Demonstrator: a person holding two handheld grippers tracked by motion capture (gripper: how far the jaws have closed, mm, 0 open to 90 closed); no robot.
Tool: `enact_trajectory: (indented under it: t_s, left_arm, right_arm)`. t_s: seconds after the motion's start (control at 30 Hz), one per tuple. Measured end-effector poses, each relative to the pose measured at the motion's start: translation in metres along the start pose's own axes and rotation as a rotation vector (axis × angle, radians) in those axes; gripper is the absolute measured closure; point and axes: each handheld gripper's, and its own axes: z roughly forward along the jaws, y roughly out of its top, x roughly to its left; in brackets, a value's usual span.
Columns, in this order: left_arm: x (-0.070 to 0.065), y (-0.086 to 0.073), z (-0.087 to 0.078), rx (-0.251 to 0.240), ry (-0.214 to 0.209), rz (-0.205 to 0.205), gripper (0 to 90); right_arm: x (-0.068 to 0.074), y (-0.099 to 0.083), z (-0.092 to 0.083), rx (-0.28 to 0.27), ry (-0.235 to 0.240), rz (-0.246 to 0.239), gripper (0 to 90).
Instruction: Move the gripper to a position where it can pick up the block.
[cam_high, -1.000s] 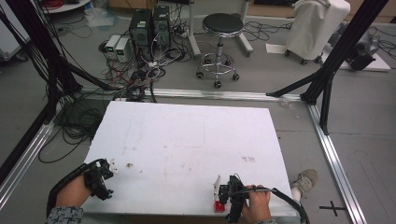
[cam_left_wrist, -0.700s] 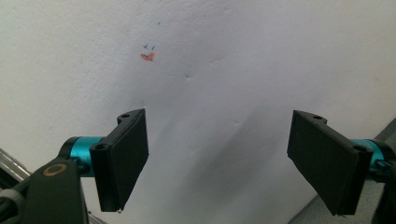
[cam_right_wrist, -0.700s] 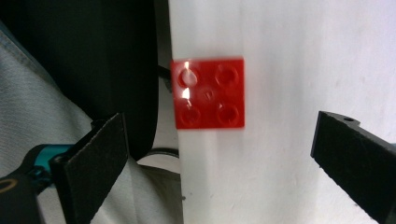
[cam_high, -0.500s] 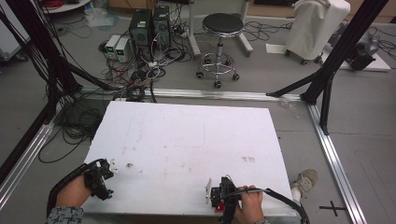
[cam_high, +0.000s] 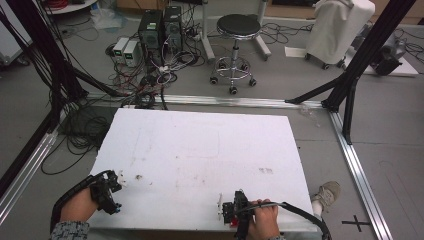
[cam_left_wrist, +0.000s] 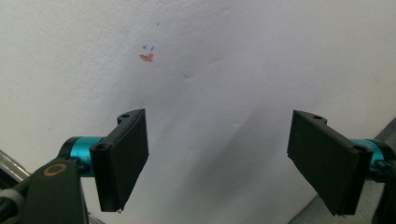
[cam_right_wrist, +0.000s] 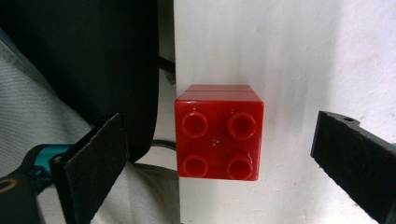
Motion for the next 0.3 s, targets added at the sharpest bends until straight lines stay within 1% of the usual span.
enact_trajectory:
  t_s: [0.13, 0.23, 0.3]
  left_arm:
    - [-0.0001, 0.0001, 0.0000, -0.001, -0.001, 0.000, 20.8]
    - [0.0000, 0.0002, -0.0001, -0.002, -0.002, 0.002, 20.8]
    - [-0.0001, 0.0003, 0.0002, -0.003, -0.001, 0.001, 20.8]
  right_arm:
    - [0.0001, 0.0001, -0.0002, 0.001, 0.003, 0.008, 3.4]
    - [0.0000, 0.0001, -0.0001, -0.002, 0.001, 0.001, 3.5]
    - [0.0003, 0.0003, -0.0003, -0.002, 0.008, 0.007, 3.5]
